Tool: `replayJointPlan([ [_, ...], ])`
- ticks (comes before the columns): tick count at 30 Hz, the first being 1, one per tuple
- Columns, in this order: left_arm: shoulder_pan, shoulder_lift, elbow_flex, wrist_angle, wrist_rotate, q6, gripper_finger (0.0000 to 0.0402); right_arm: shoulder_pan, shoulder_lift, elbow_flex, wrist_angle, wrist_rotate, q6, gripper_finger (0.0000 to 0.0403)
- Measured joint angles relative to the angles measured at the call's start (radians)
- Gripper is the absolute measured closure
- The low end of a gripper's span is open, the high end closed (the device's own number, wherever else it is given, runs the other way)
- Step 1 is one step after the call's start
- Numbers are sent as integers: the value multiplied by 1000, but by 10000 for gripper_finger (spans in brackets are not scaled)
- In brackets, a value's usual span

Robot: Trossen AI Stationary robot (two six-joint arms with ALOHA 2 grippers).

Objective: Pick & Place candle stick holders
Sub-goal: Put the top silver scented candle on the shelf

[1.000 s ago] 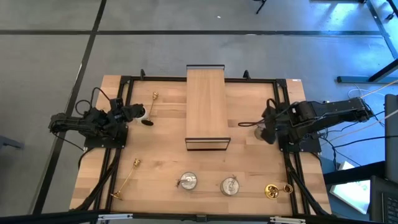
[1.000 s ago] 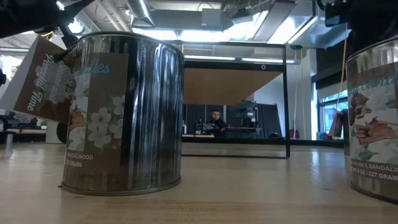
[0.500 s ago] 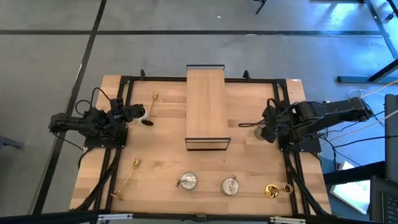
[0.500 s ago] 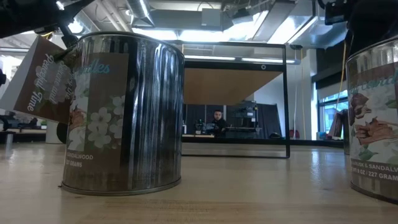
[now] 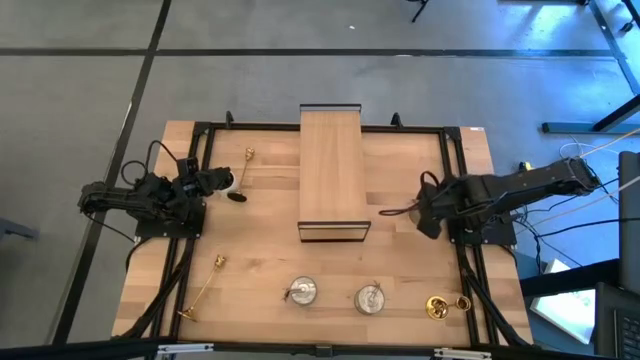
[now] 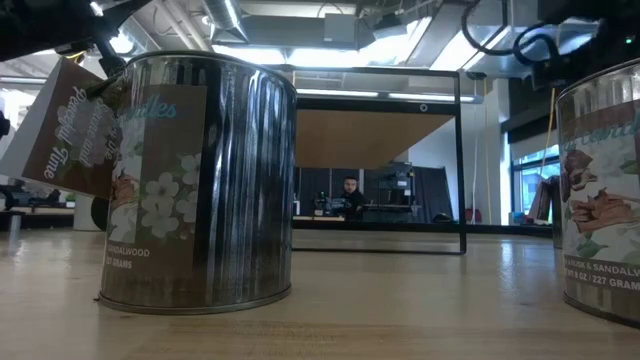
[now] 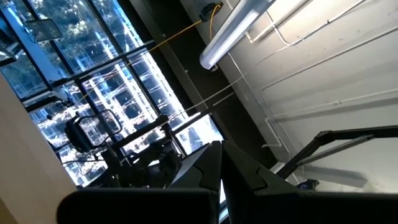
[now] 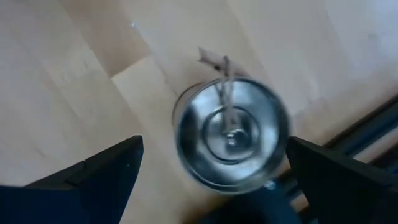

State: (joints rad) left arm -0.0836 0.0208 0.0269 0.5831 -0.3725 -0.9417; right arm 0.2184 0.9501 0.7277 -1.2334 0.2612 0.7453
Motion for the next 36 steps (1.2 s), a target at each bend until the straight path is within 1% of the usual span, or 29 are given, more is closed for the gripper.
replayJointPlan([
  [2,0,0,0,0,0,-5,400,7,0,0,9,13,14,3],
  [5,0,0,0,0,8,-6,400,26,-2,23,10,78,25,3],
  [7,0,0,0,0,8,-6,400,32,-3,35,11,86,15,3],
  [10,0,0,0,-14,19,-14,400,32,-3,45,10,81,9,3],
  [13,0,0,0,-36,33,16,400,32,-3,49,4,77,9,3],
  [17,0,0,0,-40,30,10,400,32,-3,49,-4,70,9,3],
  [20,0,0,0,-39,30,21,400,32,-3,49,-14,67,54,3],
  [22,0,0,0,-39,29,12,400,31,-3,49,-15,35,78,3],
  [25,0,0,0,-30,14,7,400,31,-3,49,-15,-53,57,3],
  [26,0,0,0,-30,6,-13,400,31,-3,49,-17,-67,57,3],
  [28,0,0,0,-33,4,-47,400,31,-3,49,-26,-64,75,3],
  [33,0,0,0,-45,8,-69,400,14,-3,49,-40,-5,131,3],
  [36,0,0,0,-45,34,-84,400,3,-3,50,-49,0,148,3],
])
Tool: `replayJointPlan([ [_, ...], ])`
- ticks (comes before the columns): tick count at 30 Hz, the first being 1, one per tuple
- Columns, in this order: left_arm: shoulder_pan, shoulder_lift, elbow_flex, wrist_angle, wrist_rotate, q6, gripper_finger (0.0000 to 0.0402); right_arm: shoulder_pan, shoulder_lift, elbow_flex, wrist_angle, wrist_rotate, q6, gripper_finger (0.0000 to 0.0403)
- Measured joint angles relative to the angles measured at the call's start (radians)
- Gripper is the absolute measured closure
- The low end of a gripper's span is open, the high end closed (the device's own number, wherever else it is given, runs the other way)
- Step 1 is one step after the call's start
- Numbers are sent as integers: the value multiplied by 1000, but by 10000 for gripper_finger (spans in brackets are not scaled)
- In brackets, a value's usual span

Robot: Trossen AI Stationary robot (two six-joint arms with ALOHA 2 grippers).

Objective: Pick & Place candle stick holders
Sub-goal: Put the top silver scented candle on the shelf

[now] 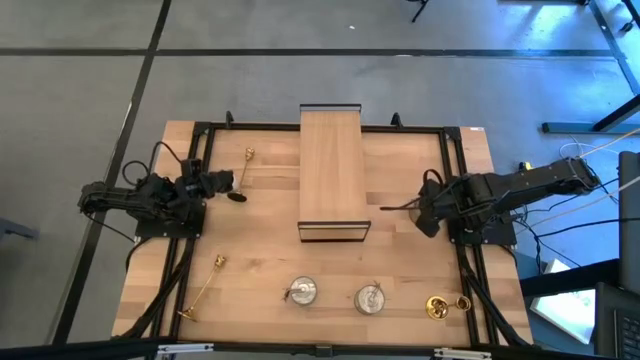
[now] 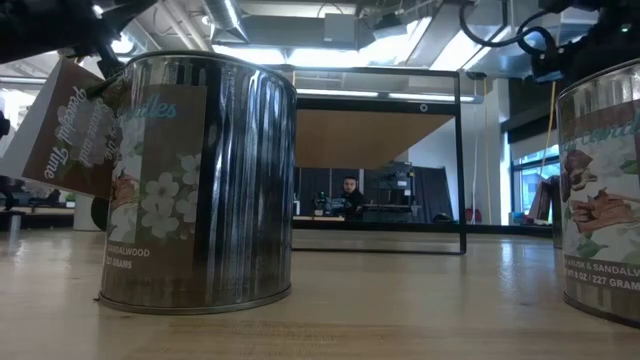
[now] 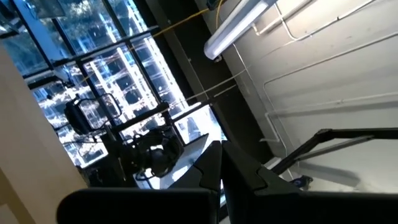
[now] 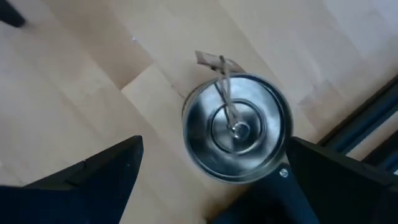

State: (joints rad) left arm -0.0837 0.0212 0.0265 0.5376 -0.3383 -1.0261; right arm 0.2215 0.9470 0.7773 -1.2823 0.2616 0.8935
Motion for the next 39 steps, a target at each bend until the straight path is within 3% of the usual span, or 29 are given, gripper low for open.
replayJointPlan([
  [14,0,0,0,-26,17,-61,400,-98,34,29,-46,-41,118,3],
  [19,0,0,0,-49,-13,-71,400,-159,106,29,-41,-129,117,3],
  [29,0,0,0,-80,-4,-96,400,-221,264,29,-16,-135,89,3],
  [39,0,0,0,-78,64,-98,400,-271,328,30,18,-132,49,3],
])
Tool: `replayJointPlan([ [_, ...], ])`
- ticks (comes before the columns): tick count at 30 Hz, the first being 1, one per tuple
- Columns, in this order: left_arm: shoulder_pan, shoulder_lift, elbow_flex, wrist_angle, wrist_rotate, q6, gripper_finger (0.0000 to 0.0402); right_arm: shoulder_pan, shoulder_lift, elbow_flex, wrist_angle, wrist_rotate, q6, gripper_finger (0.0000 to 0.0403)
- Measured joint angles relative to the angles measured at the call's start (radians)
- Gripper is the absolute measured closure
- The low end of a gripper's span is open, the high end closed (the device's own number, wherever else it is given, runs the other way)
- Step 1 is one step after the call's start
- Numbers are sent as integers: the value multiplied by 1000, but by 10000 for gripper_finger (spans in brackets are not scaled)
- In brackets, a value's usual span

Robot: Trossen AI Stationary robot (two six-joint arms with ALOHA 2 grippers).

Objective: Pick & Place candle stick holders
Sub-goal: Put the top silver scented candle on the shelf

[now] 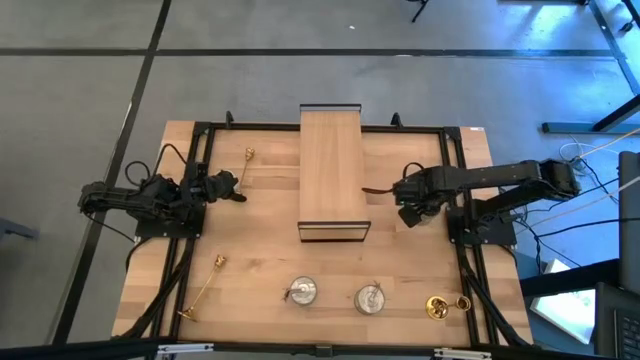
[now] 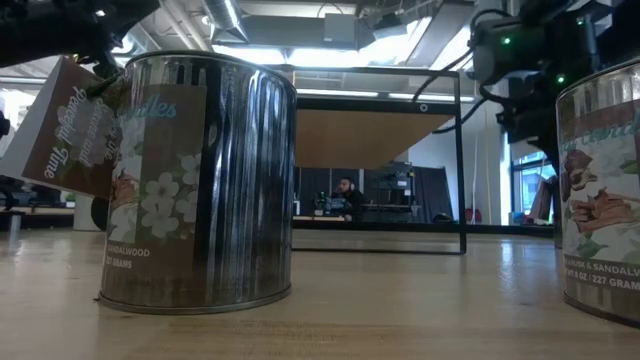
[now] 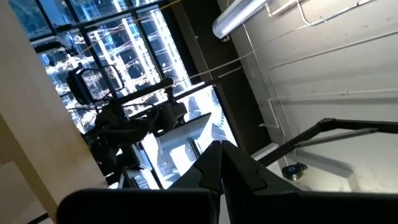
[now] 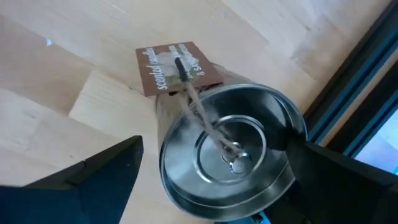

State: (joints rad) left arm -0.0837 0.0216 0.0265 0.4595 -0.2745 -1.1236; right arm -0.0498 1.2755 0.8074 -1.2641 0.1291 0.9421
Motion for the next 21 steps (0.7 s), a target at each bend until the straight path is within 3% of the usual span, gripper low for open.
replayJointPlan([
  [12,0,0,0,0,8,9,400,5,0,144,-143,45,14,3],
  [21,0,0,0,-1,19,11,400,-28,1,93,-132,27,0,3],
])
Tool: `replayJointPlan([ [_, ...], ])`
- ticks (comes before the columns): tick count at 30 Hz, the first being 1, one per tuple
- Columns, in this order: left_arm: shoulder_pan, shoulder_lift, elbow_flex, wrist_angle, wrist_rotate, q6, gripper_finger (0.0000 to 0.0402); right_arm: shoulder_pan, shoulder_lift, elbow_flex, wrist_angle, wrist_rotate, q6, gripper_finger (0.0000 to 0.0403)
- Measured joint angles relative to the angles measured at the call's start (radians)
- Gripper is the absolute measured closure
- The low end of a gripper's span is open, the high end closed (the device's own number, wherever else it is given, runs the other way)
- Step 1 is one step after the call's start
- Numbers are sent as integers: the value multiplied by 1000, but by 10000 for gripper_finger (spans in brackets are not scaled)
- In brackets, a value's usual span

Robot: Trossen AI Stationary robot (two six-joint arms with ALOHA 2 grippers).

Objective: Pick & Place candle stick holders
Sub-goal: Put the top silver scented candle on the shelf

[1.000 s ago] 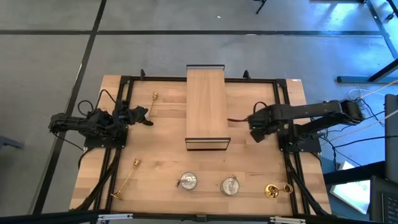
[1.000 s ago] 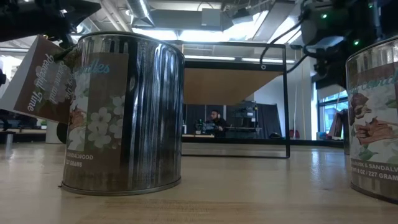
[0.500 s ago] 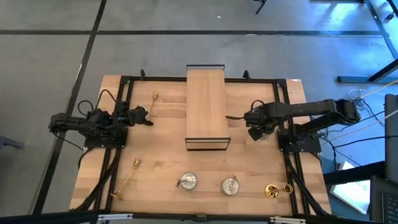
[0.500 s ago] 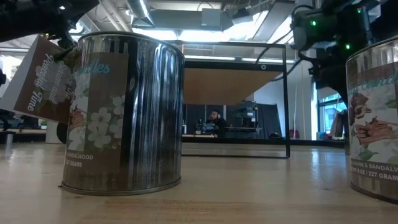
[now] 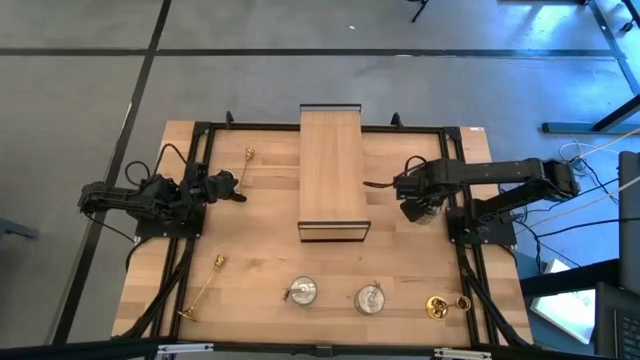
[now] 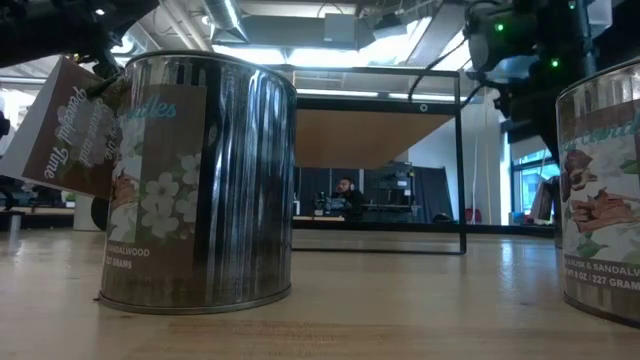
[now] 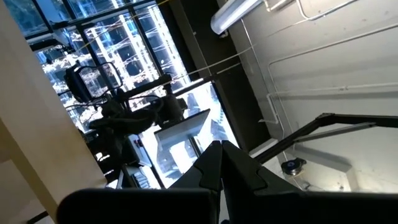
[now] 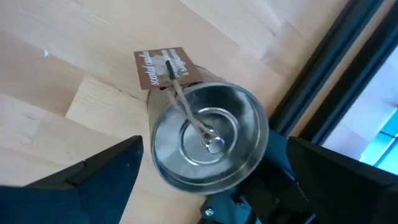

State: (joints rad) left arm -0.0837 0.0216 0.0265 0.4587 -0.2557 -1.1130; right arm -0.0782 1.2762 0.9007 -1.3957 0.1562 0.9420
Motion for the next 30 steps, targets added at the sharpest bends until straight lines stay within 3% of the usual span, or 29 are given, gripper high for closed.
replayJointPlan([
  [17,0,0,0,0,15,-2,400,-33,0,-96,69,-40,-10,3],
  [30,0,0,0,-7,14,-3,400,-24,-2,-81,35,35,42,3],
])
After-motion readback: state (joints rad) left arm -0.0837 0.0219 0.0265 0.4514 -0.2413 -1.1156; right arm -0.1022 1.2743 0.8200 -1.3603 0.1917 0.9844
